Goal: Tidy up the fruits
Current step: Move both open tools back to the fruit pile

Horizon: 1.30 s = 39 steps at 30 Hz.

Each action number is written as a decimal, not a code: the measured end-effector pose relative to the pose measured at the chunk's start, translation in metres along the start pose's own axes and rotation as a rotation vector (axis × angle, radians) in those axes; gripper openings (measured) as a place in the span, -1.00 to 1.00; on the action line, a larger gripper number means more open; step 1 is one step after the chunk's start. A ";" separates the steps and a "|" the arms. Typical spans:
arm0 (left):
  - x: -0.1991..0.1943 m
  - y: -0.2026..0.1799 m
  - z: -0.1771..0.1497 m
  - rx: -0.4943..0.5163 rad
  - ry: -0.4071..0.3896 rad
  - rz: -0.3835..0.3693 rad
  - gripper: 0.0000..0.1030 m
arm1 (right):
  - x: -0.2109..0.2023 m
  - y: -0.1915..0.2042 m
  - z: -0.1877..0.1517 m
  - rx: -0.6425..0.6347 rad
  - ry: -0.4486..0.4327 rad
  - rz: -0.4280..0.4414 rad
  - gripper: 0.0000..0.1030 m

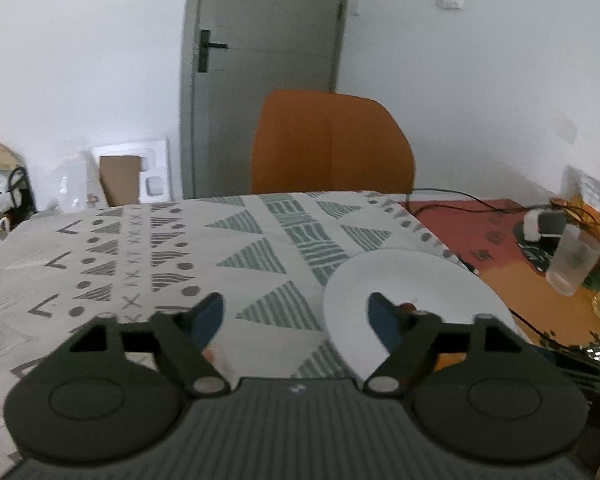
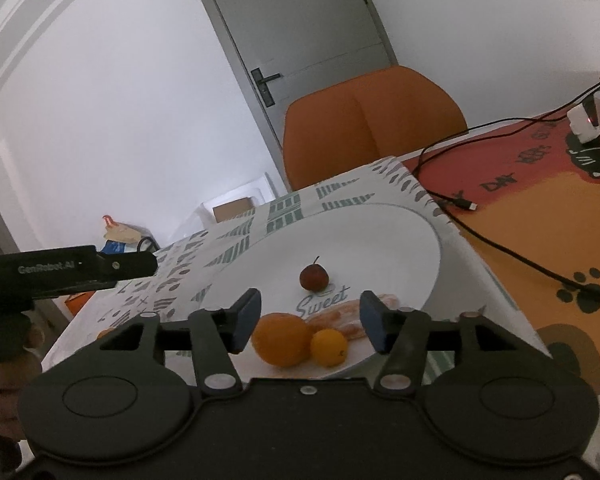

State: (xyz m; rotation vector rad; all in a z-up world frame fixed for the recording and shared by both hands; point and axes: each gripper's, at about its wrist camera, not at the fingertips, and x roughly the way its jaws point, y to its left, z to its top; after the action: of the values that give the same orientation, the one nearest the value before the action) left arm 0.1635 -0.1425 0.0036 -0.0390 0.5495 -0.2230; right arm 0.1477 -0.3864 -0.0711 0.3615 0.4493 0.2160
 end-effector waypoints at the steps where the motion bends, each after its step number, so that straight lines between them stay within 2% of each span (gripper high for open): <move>1: -0.002 0.003 -0.001 -0.005 -0.004 0.007 0.62 | 0.000 0.002 0.000 -0.004 0.000 -0.001 0.18; 6: -0.007 0.020 -0.004 -0.035 0.000 0.039 0.66 | 0.002 0.014 -0.001 -0.023 -0.003 0.000 0.45; 18: -0.022 0.056 -0.016 -0.097 0.011 0.070 0.68 | 0.006 0.039 -0.003 -0.049 -0.015 -0.006 0.88; 23: -0.030 0.069 -0.023 -0.106 0.002 0.083 0.82 | 0.006 0.052 -0.004 -0.068 -0.021 0.005 1.00; 39: -0.041 0.120 -0.051 -0.182 0.037 0.137 0.83 | 0.018 0.084 -0.014 -0.125 0.018 0.033 1.00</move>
State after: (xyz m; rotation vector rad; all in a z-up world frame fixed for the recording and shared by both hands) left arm 0.1267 -0.0154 -0.0299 -0.1737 0.6056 -0.0393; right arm 0.1469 -0.3000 -0.0572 0.2448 0.4452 0.2779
